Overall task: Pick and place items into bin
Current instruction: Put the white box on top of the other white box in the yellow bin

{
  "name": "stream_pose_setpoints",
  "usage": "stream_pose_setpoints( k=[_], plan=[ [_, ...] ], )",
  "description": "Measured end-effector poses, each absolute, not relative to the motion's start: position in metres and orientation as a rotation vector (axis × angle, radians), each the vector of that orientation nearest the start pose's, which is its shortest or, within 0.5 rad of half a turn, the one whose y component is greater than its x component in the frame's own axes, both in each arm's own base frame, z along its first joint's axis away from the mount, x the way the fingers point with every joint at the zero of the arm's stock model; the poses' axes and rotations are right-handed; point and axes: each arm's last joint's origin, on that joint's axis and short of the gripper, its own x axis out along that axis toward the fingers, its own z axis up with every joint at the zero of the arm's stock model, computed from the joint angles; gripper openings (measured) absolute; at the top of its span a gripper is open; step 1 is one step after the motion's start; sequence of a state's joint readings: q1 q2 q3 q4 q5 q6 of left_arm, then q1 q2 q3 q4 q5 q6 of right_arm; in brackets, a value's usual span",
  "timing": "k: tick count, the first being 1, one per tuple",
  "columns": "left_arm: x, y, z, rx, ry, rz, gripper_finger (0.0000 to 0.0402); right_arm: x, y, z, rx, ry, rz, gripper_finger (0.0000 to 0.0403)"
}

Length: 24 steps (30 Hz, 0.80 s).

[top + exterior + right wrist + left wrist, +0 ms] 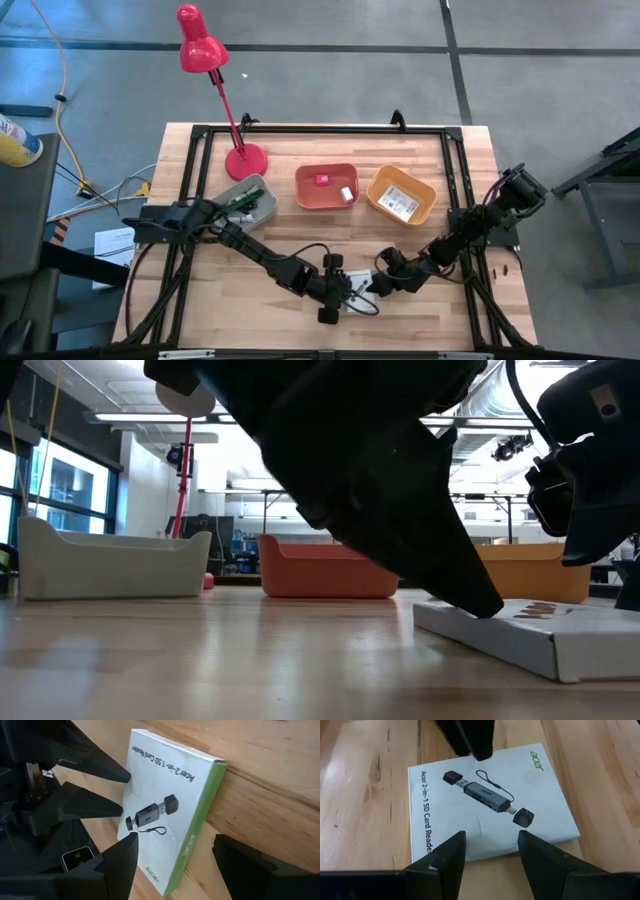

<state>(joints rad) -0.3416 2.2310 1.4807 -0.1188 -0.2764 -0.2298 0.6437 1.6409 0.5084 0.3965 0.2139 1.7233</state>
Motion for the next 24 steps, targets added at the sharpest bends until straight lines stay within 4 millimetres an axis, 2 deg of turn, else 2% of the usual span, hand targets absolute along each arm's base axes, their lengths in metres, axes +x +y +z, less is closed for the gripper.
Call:
stream_pose_setpoints(
  k=[7,24],
  plan=[
    [0.438,-0.146,0.126,0.098,0.805,0.05,0.0172,0.218,0.156,0.106,1.319,0.807,-0.267,0.0248],
    [0.438,-0.152,0.131,0.064,0.784,0.036,0.0172,0.218,0.156,0.106,1.313,0.801,-0.27,0.0248]
  ],
)
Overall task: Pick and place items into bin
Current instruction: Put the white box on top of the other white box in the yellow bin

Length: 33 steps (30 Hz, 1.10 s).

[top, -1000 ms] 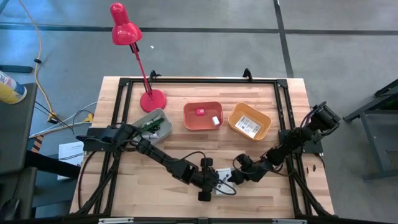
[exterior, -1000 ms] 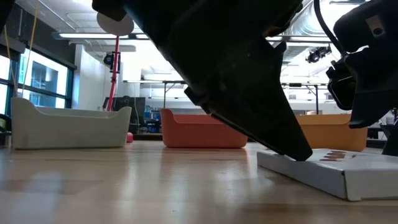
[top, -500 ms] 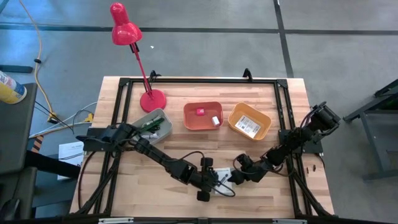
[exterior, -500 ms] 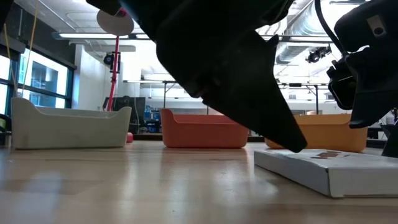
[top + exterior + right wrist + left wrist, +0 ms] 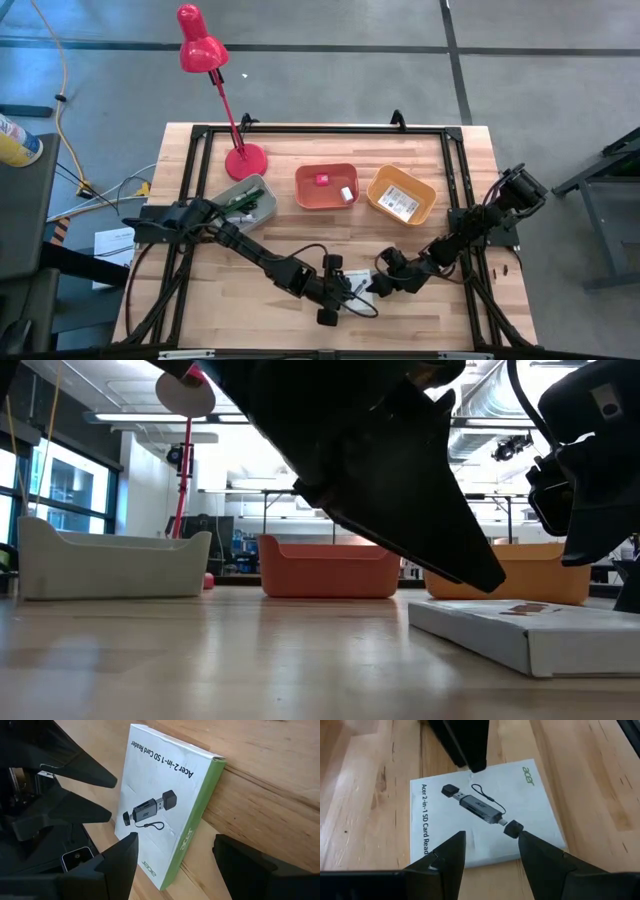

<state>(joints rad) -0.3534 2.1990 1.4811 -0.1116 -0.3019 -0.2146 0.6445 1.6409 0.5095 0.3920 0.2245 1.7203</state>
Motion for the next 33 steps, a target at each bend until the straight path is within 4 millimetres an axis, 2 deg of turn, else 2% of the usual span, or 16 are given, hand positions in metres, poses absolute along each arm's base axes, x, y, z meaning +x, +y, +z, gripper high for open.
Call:
stream_pose_setpoints(
  k=[11,33],
  plan=[
    [0.4322,-0.1506,0.1263,0.073,0.861,0.049,0.0172,0.2181,0.1558,0.106,1.314,0.801,-0.27,0.0248],
    [0.4347,-0.1518,0.1291,0.031,0.827,0.054,0.0172,0.2181,0.1558,0.1061,1.316,0.797,-0.272,0.0248]
  ],
)
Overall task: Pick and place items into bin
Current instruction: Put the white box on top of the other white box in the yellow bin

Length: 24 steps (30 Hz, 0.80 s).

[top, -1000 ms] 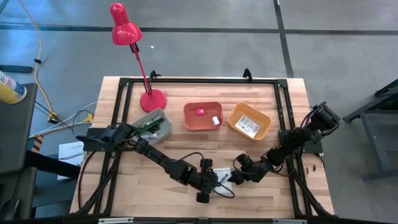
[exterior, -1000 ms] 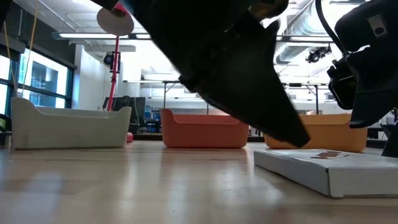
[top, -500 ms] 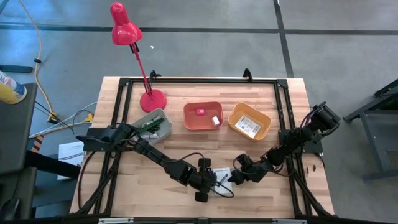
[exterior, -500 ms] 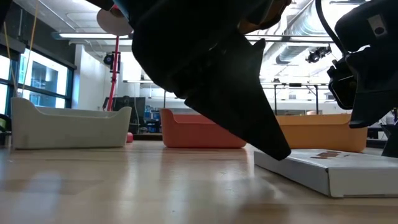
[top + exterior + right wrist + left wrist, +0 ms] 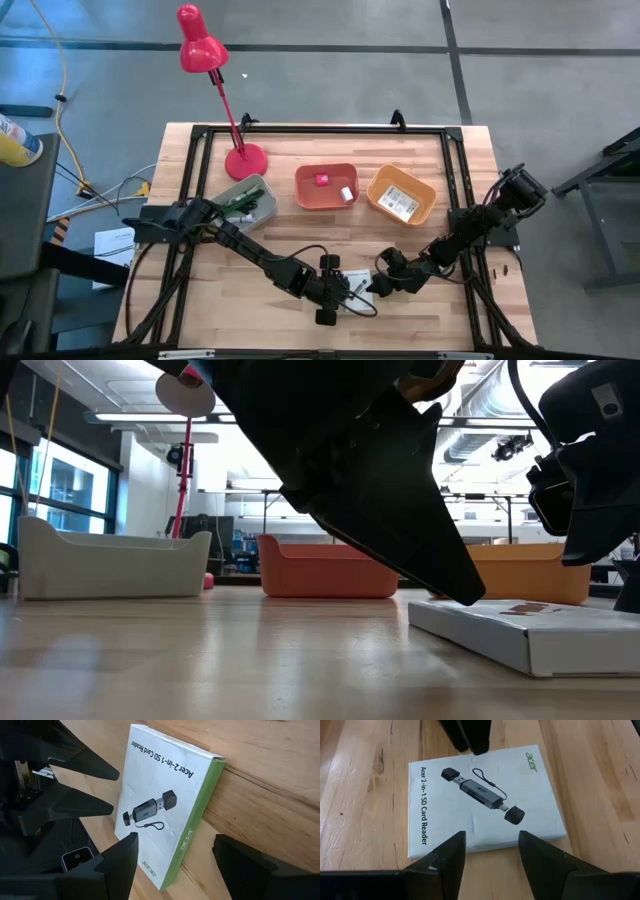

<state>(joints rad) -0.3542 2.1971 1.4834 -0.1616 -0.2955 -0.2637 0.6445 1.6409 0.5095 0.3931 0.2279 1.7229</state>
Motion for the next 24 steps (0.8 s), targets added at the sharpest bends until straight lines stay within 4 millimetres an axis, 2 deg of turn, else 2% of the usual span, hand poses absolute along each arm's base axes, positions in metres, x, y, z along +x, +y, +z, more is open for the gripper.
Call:
stream_pose_setpoints(
  k=[13,24],
  plan=[
    [0.439,-0.154,0.114,-0.008,0.835,0.041,0.0172,0.218,0.156,0.106,1.314,0.794,-0.27,0.0248],
    [0.437,-0.154,0.11,0.0,0.863,0.041,0.0172,0.214,0.162,0.106,1.336,0.834,-0.244,0.0248]
  ],
)
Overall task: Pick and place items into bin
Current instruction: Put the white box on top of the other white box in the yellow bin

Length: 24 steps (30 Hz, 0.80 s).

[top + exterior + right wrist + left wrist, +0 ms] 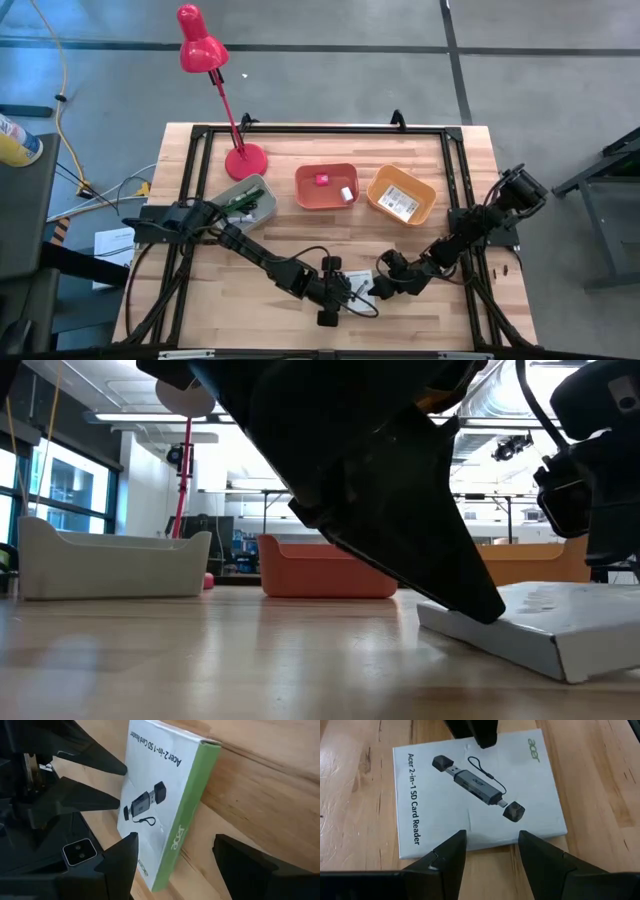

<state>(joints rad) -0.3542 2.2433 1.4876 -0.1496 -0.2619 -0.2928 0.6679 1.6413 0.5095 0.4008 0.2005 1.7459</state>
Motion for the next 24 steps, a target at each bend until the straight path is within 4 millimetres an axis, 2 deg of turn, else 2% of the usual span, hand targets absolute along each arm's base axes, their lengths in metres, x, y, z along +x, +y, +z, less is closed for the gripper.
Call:
stream_pose_setpoints(
  k=[6,10,13,19,24],
  plan=[
    [0.435,-0.156,0.109,0.013,0.869,0.047,0.0172,0.214,0.164,0.105,1.342,0.839,-0.241,0.0248],
    [0.433,-0.158,0.108,0.023,0.879,0.049,0.0172,0.219,0.166,0.096,1.354,0.827,-0.224,0.0248],
    [0.432,-0.16,0.107,0.031,0.885,0.051,0.0172,0.228,0.17,0.094,1.343,0.809,-0.228,0.0248],
    [0.431,-0.16,0.107,0.037,0.888,0.058,0.0172,0.243,0.177,0.102,1.289,0.727,-0.201,0.0247],
    [0.431,-0.16,0.107,0.036,0.885,0.058,0.0172,0.244,0.176,0.102,1.256,0.713,-0.222,0.0216]
  ],
)
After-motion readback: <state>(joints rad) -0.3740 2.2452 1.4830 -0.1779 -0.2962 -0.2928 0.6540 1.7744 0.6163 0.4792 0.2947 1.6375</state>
